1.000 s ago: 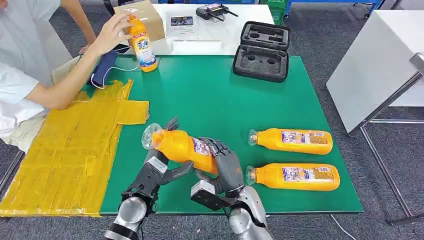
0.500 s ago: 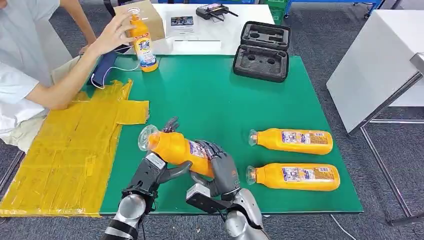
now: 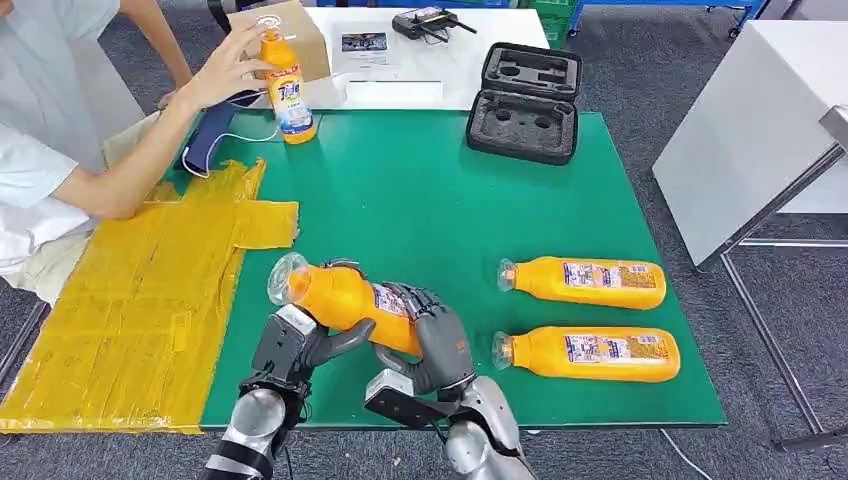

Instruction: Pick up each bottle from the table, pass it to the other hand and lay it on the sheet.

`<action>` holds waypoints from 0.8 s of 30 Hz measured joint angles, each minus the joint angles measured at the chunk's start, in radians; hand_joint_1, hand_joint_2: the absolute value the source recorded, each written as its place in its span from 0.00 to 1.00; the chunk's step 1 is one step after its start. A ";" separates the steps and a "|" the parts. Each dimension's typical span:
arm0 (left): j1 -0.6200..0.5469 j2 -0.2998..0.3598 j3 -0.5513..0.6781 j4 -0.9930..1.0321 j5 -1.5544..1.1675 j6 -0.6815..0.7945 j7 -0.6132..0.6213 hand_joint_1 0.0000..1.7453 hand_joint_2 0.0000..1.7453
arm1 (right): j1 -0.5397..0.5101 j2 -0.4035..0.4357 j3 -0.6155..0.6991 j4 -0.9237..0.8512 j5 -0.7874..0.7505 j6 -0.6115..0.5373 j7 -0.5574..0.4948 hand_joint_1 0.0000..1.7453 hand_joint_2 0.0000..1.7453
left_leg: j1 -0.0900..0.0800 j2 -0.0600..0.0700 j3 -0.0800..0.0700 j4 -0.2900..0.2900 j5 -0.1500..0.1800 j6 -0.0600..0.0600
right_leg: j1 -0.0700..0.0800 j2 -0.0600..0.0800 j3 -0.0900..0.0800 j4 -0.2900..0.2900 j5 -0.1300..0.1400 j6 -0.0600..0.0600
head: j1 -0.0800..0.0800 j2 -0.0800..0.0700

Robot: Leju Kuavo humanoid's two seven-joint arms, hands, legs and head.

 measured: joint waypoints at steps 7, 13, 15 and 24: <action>0.000 0.000 0.005 -0.002 0.008 0.000 0.000 1.00 1.00 | -0.003 0.000 0.001 0.005 0.005 -0.001 0.000 1.00 1.00 | 0.000 0.000 0.000 0.000 0.000 0.000 | 0.000 0.000 0.000 0.000 0.000 0.000 | 0.000 0.000; 0.000 0.000 0.005 -0.002 0.012 -0.002 0.000 1.00 1.00 | -0.005 0.000 0.001 0.007 0.000 -0.001 0.000 0.00 1.00 | 0.000 0.000 0.000 0.000 0.000 0.000 | 0.000 0.000 0.000 0.000 0.000 0.000 | 0.000 0.000; 0.000 0.000 0.005 -0.002 0.017 -0.002 0.000 1.00 1.00 | -0.006 0.000 0.001 0.007 -0.004 -0.002 -0.001 0.00 1.00 | 0.000 0.000 0.000 0.000 0.000 0.000 | 0.000 0.000 0.000 0.000 0.000 0.000 | 0.001 0.000; 0.000 0.005 0.021 -0.055 -0.126 0.161 0.009 1.00 1.00 | 0.023 0.000 -0.006 -0.047 -0.063 -0.017 -0.020 0.00 1.00 | 0.000 0.000 0.000 0.000 0.000 0.000 | 0.000 0.000 -0.001 0.000 0.000 0.000 | 0.001 0.000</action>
